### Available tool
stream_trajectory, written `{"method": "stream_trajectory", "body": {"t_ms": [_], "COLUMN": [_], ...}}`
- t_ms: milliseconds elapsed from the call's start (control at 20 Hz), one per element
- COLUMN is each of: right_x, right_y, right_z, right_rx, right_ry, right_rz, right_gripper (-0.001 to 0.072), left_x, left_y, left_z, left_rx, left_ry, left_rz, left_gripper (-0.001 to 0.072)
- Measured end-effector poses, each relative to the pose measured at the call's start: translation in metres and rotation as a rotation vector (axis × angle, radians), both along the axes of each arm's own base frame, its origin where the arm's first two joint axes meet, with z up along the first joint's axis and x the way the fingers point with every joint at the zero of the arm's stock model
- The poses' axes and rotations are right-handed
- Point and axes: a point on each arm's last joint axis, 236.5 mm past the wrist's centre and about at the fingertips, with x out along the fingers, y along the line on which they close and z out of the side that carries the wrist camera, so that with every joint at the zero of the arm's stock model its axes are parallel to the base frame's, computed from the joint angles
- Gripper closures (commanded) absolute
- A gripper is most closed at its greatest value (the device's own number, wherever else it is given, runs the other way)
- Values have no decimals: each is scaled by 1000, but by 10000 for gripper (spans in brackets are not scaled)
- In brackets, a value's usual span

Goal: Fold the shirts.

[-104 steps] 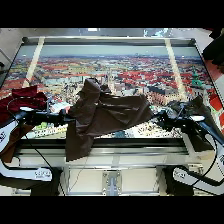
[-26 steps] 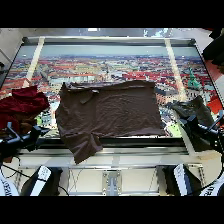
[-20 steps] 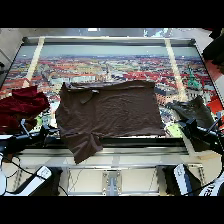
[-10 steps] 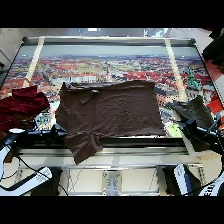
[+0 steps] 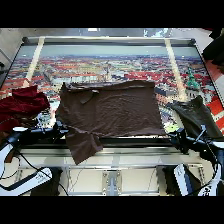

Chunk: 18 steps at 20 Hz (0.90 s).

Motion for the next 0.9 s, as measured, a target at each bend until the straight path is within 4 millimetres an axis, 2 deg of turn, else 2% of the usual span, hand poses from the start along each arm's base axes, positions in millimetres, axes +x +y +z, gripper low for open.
{"method": "stream_trajectory", "body": {"t_ms": [150,200,250,500,800,850,900], "right_x": [7,10,13,24,34,36,39], "right_y": [-2,-3,-3,13,32,34,35], "right_z": [-6,-7,-7,-13,-31,-34,-37], "right_rx": [14,14,9,-8,19,21,21], "right_ry": [-10,-19,-25,-25,33,38,41], "right_rz": [-79,-93,-99,-64,-62,-65,-72], "right_gripper": [360,295,282,282,288,355,540], "left_x": [1,2,2,3,4,4,4], "left_y": [0,0,0,1,1,1,1], "left_z": [0,0,1,1,1,1,1], "left_rx": [1,0,0,-1,-2,-1,-1], "left_ry": [-3,-4,-5,-7,-8,-8,-8], "left_rz": [4,7,8,12,13,13,13], "left_gripper": [696,696,696,696,697,696,696]}}
